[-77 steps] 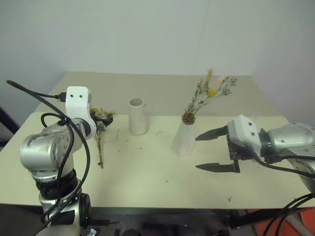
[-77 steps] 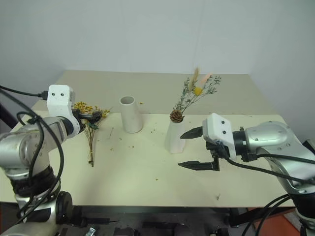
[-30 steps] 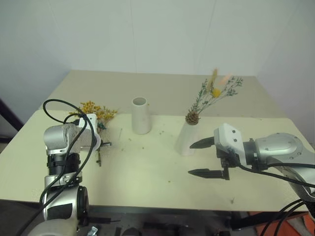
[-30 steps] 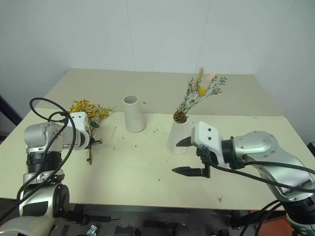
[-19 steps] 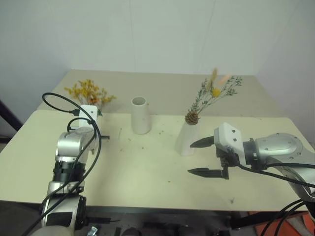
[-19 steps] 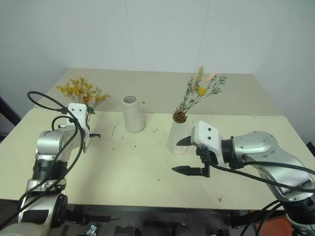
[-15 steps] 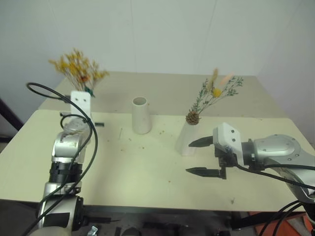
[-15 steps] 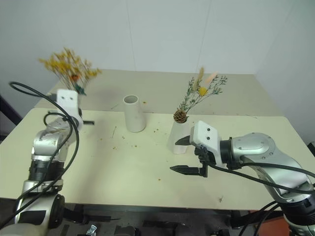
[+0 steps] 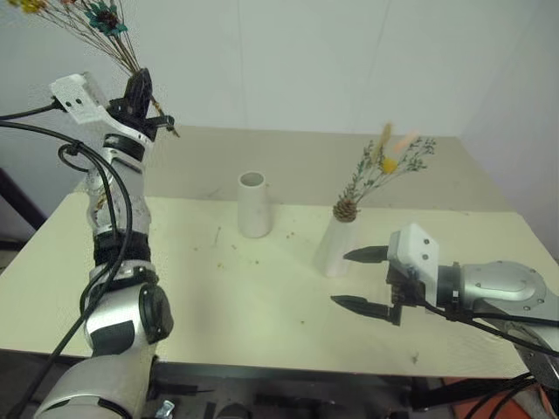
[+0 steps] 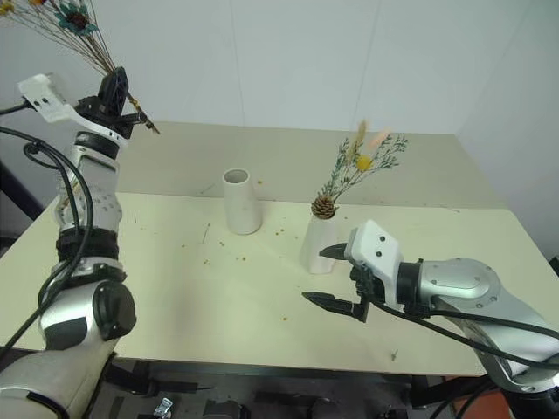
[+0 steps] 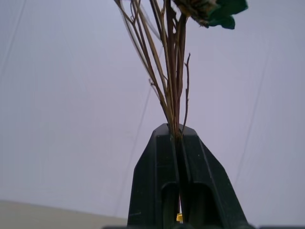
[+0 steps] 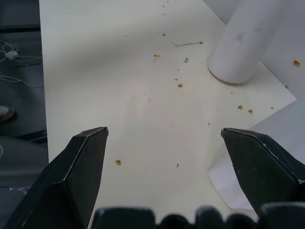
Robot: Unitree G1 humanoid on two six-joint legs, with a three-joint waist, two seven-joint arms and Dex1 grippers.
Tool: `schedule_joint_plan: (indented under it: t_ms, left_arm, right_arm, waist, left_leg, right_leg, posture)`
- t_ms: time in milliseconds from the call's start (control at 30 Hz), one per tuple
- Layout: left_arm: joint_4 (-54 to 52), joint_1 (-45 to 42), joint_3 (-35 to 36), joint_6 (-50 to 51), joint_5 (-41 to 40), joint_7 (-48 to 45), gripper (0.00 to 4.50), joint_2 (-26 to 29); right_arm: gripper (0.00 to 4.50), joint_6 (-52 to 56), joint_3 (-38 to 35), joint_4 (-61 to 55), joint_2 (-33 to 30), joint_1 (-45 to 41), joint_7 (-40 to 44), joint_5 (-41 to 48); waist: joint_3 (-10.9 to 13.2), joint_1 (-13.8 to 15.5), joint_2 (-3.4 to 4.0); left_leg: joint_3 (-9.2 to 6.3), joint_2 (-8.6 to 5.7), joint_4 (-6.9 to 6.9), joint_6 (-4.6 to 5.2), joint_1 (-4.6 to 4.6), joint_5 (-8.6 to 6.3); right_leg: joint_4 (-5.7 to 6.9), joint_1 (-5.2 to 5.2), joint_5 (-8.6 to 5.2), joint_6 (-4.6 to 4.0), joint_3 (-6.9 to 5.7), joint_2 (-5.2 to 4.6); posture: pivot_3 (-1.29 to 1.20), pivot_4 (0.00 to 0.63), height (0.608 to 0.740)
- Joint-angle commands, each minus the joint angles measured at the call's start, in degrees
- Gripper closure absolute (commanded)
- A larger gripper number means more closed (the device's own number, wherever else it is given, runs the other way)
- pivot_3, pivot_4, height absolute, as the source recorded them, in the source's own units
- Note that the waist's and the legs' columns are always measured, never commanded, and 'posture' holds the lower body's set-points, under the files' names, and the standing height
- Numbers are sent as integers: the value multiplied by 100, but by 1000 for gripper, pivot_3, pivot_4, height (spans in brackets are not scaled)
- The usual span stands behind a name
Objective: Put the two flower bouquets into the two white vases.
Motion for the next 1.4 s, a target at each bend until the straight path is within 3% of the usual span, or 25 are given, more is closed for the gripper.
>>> schedule_joint_plan:
  t_ms: [33,367,1400]
  left_arm:
    - [837,-511,179,-378,-268,-958,4484,-97]
    - [1946,-926,254,-280,-196,-2312,4484,-437]
    - [2392,-513,-273,-695,1112,-1809,4484,-681]
  right_arm:
    - [0,100,-121,-325,92,43,-294,59]
    - [0,387,-95,-821,289,272,-944,127]
    - [0,657,-145,-1216,294,769,-1670,102]
  waist:
    - [0,-32,0]
    - [0,-73,0]
    - [0,-54,0]
  left_leg:
    - [0,0,0,2,0,-1]
    - [-2,0,1,3,-4,-2]
    - [-4,0,3,3,-3,-2]
  right_leg:
    - [-2,2,0,1,0,0]
    - [1,-3,-1,2,0,3]
    - [3,-2,-1,3,1,3]
  posture:
    - [0,150,740]
    - [0,150,740]
    - [0,150,740]
